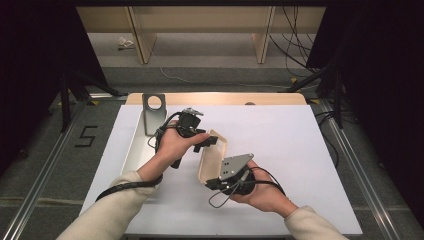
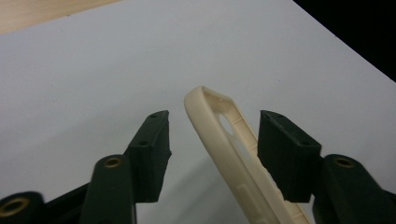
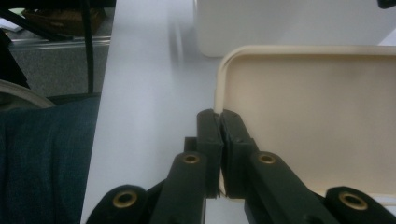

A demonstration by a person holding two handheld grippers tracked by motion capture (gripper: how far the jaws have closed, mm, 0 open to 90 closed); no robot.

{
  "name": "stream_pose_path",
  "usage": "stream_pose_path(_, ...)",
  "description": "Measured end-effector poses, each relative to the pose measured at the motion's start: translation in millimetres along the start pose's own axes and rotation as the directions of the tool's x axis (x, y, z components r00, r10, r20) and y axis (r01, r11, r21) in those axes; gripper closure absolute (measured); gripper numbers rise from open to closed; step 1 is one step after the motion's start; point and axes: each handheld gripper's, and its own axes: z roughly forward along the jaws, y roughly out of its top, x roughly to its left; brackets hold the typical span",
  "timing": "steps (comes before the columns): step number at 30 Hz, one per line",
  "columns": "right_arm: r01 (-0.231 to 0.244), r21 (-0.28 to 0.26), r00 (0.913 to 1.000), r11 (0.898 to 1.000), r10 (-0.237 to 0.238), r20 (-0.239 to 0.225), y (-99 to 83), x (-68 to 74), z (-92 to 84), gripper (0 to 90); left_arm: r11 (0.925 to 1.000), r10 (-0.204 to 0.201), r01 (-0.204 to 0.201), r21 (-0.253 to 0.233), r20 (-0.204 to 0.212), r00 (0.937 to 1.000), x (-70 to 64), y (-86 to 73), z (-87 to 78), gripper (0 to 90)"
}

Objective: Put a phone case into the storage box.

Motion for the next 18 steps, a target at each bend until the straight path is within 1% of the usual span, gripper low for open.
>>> stream_pose_path(2, 0.0, 0.001, 1.0, 1.0, 0.0, 0.0, 0.0, 0.3, -0.2, 88.1, 0.9999, -0.01, 0.01, 0.004, -0.007, 0.9999, -0.1, 0.9, 0.3, 46.4)
stream_pose_path(6, 0.004, 0.003, 1.0, 1.0, -0.004, 0.001, -0.1, 0.5, 0.0, 88.2, 0.9993, -0.034, 0.034, 0.013, -0.014, 0.9993, 0.6, 1.6, 0.7, 55.7)
stream_pose_path(9, 0.009, 0.009, 1.0, 1.0, -0.009, 0.001, 0.1, 0.7, 0.3, 88.2, 0.9985, -0.053, 0.053, 0.012, -0.013, 0.9985, 1.3, 1.9, 0.3, 64.4)
stream_pose_path(11, 0.01, 0.012, 1.0, 1.0, -0.01, 0.0, -0.3, 0.8, 1.0, 88.2, 0.998, -0.063, 0.063, 0.011, -0.005, 0.998, 1.2, 1.9, -0.3, 66.9)
stream_pose_path(15, 0.014, 0.019, 0.9999, 1.0, -0.014, 0.0, -0.2, 1.7, 2.1, 88.3, 0.9964, -0.084, 0.084, 0.007, -0.004, 0.9964, -0.5, 2.6, -2.6, 70.8)
stream_pose_path(16, 0.017, 0.019, 0.9999, 1.0, -0.017, -0.001, -0.1, 1.8, 2.4, 88.3, 0.996, -0.089, 0.089, 0.004, 0.0, 0.9961, -1.0, 2.9, -3.2, 71.9)
stream_pose_path(18, 0.019, 0.026, 0.9998, 0.999, -0.019, 0.003, -0.1, 2.3, 3.1, 88.4, 0.9938, -0.11, 0.111, -0.011, 0.013, 0.9938, -2.5, 3.6, -5.2, 74.5)
